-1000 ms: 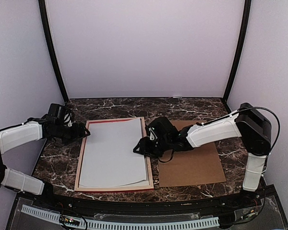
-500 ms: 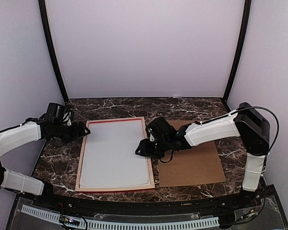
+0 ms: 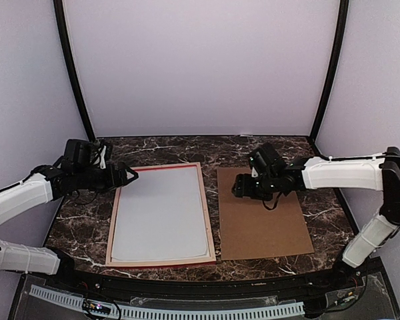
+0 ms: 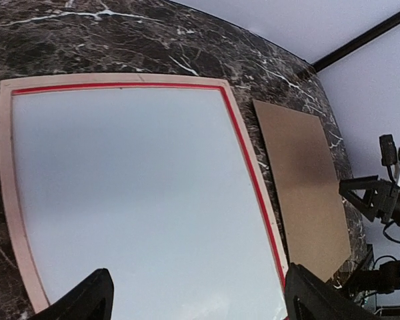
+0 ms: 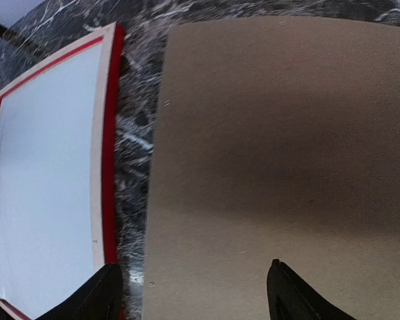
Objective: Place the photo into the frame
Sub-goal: Turn over the backboard.
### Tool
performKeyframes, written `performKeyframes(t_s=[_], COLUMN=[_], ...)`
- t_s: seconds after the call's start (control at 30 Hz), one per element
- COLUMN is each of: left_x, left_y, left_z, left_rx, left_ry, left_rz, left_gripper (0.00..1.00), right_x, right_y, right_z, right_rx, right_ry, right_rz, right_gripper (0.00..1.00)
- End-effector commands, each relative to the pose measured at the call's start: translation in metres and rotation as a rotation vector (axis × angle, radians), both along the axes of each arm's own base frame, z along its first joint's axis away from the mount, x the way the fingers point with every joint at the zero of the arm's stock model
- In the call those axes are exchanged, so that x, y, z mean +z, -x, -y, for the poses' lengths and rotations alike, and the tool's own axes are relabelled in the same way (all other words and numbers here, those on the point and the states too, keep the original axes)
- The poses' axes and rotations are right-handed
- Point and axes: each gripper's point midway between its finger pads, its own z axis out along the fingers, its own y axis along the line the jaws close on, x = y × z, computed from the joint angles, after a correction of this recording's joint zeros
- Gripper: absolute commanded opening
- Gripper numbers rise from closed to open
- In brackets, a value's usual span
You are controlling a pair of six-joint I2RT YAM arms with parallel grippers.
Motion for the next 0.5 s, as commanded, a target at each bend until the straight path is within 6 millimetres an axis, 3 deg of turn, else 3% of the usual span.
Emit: performKeyframes(t_s=[0.0,0.2,0.47], left_x=[0.021,0.024,0.008], left_y=[0.000,0.006,0.002], left_z=[0.046,0.119,0.226], left_rx=[-0.104,-0.258,-0.428], left_ry=[0.081,0.101,0.006], left_rz=[0.038,0.043,0.007], left_gripper=[0.92,0.92,0.92], right_x=[-0.004,-0.015,-0.043], right_y=[-0.007,-0.010,-0.008], right_z=[0.080,0.159,0.219], right_rx=[-0.090,-0.217,-0.338], right_ry=[0.140,0.152,0.124], right_rz=[0.012,-0.030,-0.096], right_gripper=[0.78,0.89,0.90])
